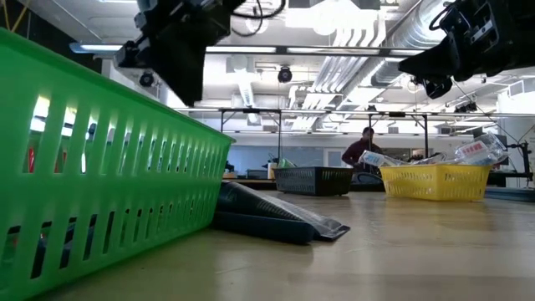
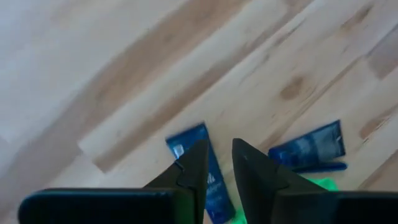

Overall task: Pick & Place Travel size toiletries
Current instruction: Put the shave cream into the red bin

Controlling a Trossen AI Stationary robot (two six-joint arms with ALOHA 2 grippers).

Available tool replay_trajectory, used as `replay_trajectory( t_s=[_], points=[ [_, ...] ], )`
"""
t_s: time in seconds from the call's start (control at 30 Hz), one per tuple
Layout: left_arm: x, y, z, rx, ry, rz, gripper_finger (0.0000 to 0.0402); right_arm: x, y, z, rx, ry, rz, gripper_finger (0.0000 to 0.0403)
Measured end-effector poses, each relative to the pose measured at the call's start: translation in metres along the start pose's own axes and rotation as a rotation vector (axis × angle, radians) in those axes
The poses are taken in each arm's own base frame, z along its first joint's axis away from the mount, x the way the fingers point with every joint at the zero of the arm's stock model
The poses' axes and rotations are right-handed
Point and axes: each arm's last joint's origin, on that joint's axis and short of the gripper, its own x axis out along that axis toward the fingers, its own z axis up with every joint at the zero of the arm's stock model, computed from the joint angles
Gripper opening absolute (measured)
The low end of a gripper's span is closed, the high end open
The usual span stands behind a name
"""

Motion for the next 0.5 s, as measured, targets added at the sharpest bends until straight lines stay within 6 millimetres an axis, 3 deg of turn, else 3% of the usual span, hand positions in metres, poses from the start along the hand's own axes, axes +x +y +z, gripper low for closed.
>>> replay_trajectory(
  t_s=[0.33, 0.5],
  points=[
    [0.022, -0.003, -0.007, 0.010, 0.122, 0.037, 0.0068, 0.000, 0.000, -0.002, -0.006, 0.018, -0.002, 0.0002],
    [0.032, -0.001, -0.005, -0.014, 0.210, 0.056, 0.0101, 0.000, 0.000, -0.002, -0.014, 0.019, -0.004, 0.0002]
  ],
)
